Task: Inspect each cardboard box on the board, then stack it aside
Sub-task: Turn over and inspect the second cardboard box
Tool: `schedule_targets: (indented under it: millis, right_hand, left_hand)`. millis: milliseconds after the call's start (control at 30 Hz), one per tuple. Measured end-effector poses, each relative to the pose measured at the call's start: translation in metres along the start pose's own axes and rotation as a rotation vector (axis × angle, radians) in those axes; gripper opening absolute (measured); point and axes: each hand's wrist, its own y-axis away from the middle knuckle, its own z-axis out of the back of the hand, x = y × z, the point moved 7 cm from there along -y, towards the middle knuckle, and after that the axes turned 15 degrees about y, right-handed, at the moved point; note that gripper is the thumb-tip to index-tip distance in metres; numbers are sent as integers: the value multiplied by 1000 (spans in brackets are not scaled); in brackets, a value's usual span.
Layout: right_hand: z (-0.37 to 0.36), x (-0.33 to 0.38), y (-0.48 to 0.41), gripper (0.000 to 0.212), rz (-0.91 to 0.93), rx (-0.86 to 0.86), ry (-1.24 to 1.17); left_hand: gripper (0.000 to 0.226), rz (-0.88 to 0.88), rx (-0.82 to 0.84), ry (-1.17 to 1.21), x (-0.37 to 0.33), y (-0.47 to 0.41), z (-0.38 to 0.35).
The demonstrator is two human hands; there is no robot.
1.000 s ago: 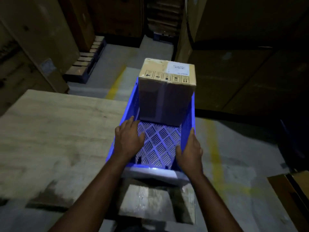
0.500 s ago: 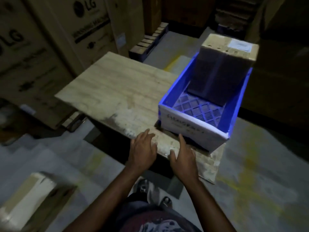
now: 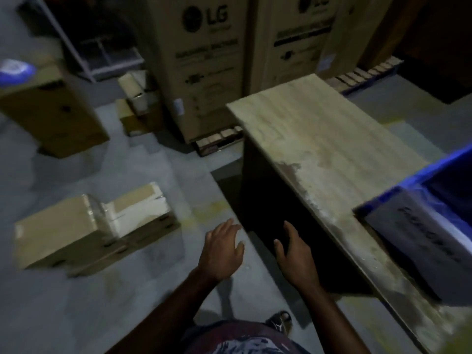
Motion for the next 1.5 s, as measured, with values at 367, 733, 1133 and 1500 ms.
schedule_targets:
  millis: [367, 733, 1133, 1500]
  right_hand:
    - [-152, 269, -18, 57, 328, 303, 74]
    - [-262, 447, -55, 58, 639, 544, 206]
    - [-359, 579, -124, 70, 675, 762, 234]
    - [-446, 645, -149, 68, 453, 790, 280]
  left_hand:
    - [58, 422, -310, 184, 254, 94, 193]
    - [53, 730, -558, 217, 383, 153, 284]
    - [60, 1041, -611, 261, 477, 150, 371]
    - [64, 1071, -489, 474, 628, 116, 402]
